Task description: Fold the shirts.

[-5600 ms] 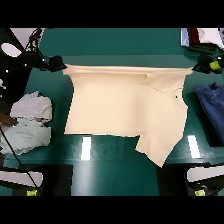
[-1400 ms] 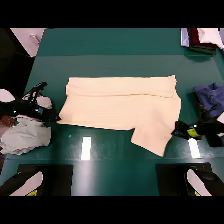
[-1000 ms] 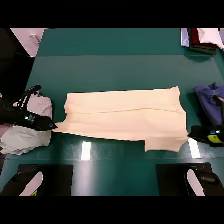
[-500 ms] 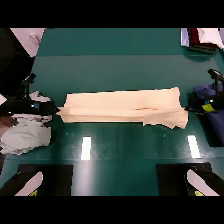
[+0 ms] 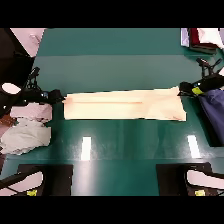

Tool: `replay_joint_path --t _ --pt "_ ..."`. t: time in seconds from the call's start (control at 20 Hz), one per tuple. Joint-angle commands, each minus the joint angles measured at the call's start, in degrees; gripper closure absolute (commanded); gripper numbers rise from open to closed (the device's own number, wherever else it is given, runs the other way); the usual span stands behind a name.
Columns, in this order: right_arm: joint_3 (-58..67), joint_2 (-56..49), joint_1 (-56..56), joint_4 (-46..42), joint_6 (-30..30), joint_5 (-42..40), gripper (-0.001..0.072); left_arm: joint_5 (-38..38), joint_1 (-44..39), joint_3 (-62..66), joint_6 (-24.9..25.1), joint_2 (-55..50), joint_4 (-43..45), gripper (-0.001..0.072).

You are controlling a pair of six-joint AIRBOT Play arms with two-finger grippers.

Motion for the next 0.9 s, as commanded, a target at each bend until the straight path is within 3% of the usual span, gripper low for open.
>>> replay_joint_path --t 0.0,0.05,0.1,0.15,0.2,0.4,0.45,0.5,0.55,0.6,0.7,0.85 --pt "4.48 -6.6 0.85 1.57 -0.15 -4.35 0.0693 5.14 0.07 2.1 0.31 -3.43 -1.81 0.0496" --pt "5.64 -7.96 0.81 2.67 -0.15 -4.61 0.0687 5.49 0.09 2.1 0.28 -3.56 -2.78 0.0303" --pt "6.54 -8.96 0.81 4.07 -0.2 -4.74 0.0588 5.7 0.07 2.1 0.28 -3.56 -3.39 0.0273" --pt "7.52 -9.88 0.81 5.2 -0.2 -4.79 0.0411 5.73 0.07 2.1 0.28 -3.56 -3.89 0.0271" --pt "8.33 -10.43 0.79 6.12 -0.39 -4.79 0.0313 5.7 0.07 2.1 0.28 -3.56 -4.15 0.0271" --pt "11.02 -8.76 -1.25 5.99 -5.99 2.95 0.03 0.04 0.07 2.4 0.31 -3.54 -5.62 0.028" --pt "10.99 -7.76 -2.64 5.99 -7.69 6.14 0.0301 -2.62 0.07 2.4 0.31 -3.54 -5.6 0.0399" --pt "10.97 -7.04 -4.55 5.97 -9.44 9.57 0.03 -5.07 0.07 2.4 0.37 -3.54 -5.6 0.0601" --pt "10.97 -6.69 -6.91 6.05 -10.93 12.48 0.03 -6.75 0.07 2.4 0.46 -3.54 -5.64 0.0681" --pt "10.93 -6.71 -9.33 6.03 -11.67 14.6 0.0291 -7.91 0.07 2.4 0.33 -3.54 -5.64 0.0687" --pt "8.96 -6.75 -14.49 6.12 -11.74 15.28 0.0042 -10.01 -0.96 2.4 0.33 -3.54 -5.77 0.0687" --pt "2.36 -8.9 -21.92 15.72 -18.73 14.73 0.0033 -10.32 -5.46 2.38 0.31 -3.54 -5.75 0.0687"
